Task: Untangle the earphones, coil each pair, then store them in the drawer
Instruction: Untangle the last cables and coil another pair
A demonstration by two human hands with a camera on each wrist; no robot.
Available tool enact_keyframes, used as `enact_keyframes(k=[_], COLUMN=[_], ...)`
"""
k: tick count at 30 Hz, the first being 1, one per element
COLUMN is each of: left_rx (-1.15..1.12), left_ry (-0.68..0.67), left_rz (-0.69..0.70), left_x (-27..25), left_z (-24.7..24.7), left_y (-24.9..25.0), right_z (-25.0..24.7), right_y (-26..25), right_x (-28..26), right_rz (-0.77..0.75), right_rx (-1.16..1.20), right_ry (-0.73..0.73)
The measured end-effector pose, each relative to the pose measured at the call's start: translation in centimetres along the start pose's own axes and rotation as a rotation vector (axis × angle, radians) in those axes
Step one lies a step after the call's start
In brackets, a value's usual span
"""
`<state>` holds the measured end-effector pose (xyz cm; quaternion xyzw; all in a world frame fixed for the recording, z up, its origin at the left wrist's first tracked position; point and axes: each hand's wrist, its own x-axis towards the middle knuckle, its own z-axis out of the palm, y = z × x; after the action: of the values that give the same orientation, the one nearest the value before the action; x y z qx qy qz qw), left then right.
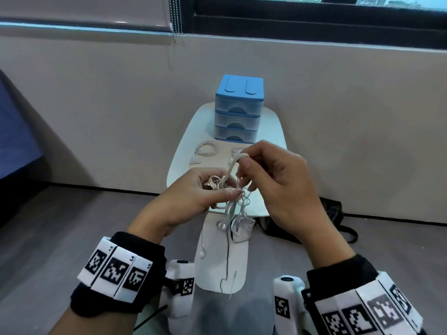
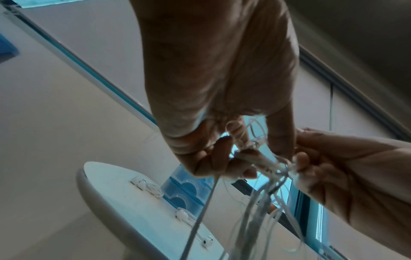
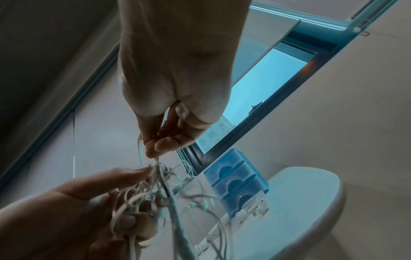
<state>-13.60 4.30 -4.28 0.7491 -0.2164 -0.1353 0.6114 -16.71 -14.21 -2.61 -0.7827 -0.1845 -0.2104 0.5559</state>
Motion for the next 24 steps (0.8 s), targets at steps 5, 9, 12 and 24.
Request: enact_keyframes(k=[5, 9, 12, 24], left_rx=[0.008, 0.024, 0.035, -0.004], left_ry=[-0.131, -0.148, -0.079, 0.036], left_rz=[-0.026, -0.040, -0.012, 0.020], left_x=[0.2, 0.1, 0.3, 0.1], left_z=[0.0, 0.0, 0.0, -0.4], left_y=[0.7, 1.1, 1.1, 1.5], right_z=[0.0, -0.4, -0.9, -2.6], right_y=[-0.8, -1.2, -1.3, 1.2], right_x=[0.9, 1.7, 1.9, 0.9], right_rz=[-0.098, -0.196, -0.265, 0.275], right_rx=[0.035, -0.135, -0.269, -0.880], right_ry=[0.166, 0.237, 0.264, 0.044])
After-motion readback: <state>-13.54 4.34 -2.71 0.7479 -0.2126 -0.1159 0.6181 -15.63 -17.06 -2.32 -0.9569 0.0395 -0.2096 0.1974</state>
